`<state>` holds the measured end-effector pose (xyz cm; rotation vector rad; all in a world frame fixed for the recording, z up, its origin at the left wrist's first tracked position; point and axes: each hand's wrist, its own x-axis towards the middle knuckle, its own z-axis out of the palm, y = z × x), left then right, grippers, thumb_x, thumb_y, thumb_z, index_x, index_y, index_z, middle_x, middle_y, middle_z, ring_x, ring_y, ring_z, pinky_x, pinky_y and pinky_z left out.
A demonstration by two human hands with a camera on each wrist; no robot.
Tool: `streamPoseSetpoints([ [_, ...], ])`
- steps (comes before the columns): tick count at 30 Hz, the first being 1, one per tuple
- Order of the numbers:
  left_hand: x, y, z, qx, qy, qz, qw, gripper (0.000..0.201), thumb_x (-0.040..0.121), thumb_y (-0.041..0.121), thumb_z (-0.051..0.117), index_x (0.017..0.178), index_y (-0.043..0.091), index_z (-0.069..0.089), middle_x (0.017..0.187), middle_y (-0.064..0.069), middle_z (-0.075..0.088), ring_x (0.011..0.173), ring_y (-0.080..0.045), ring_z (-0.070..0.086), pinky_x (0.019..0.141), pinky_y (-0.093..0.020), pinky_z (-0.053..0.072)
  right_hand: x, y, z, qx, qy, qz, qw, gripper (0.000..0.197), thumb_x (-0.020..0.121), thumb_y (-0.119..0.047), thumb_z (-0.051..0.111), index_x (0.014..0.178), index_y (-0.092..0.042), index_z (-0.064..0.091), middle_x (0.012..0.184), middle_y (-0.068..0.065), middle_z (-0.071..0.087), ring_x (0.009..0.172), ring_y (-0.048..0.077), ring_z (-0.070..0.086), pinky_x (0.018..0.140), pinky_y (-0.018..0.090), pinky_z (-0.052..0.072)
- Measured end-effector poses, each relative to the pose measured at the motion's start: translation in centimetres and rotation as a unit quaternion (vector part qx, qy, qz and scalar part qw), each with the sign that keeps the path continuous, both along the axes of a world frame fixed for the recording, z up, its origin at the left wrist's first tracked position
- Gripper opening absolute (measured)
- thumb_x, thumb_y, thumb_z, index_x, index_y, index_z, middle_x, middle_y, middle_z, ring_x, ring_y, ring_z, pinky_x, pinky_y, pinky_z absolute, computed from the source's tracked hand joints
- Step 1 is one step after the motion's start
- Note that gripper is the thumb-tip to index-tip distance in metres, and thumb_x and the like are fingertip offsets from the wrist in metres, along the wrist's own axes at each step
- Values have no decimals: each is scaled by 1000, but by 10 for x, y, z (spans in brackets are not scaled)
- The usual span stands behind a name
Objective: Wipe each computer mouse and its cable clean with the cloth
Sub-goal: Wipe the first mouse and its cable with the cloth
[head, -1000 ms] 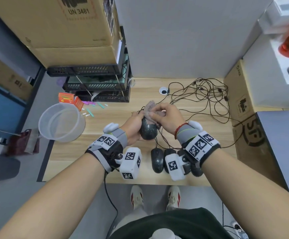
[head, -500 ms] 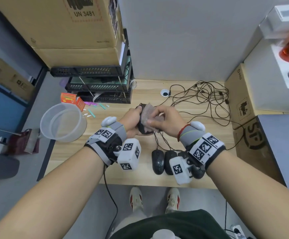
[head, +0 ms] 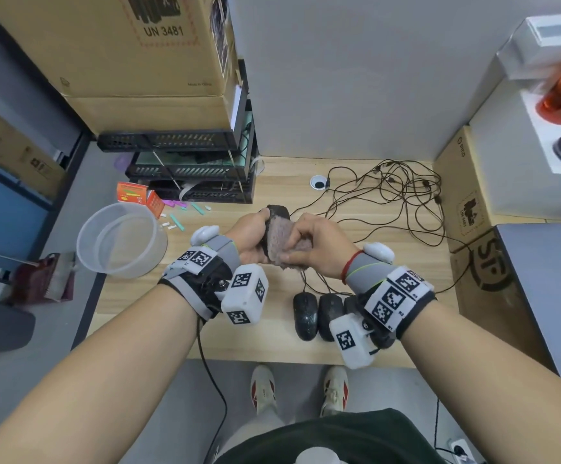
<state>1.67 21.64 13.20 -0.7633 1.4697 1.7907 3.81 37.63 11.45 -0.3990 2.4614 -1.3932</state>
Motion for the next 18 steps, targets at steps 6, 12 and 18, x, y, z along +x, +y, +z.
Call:
streamPoseSetpoints([
  [6, 2, 2, 2, -23, 29, -24, 999, 49, 110, 42, 28, 137, 10, 52, 115, -18, 70, 90, -34, 70, 61, -46, 60, -11, 13, 6, -128, -92, -140, 978, 21, 81, -5, 77, 74, -16, 61, 63, 0, 66, 53, 14, 62, 55, 29, 54],
  [12, -2, 1, 1, -16, 23, 4, 1000, 54, 110, 44, 25, 134, 6, 54, 123, -22, 68, 94, -34, 69, 70, -46, 57, 4, -2, 14, -131, -82, -75, 985, 28, 76, 1, 80, 71, -14, 56, 74, 9, 64, 55, 22, 63, 50, 30, 56],
  [18, -4, 2, 7, -50, 44, -28, 997, 45, 109, 45, 31, 135, 12, 47, 128, -18, 65, 101, -36, 70, 72, -56, 60, -3, 6, 10, -155, -141, -91, 974, 23, 76, -2, 80, 70, -10, 59, 65, 14, 67, 55, 28, 66, 51, 31, 55],
])
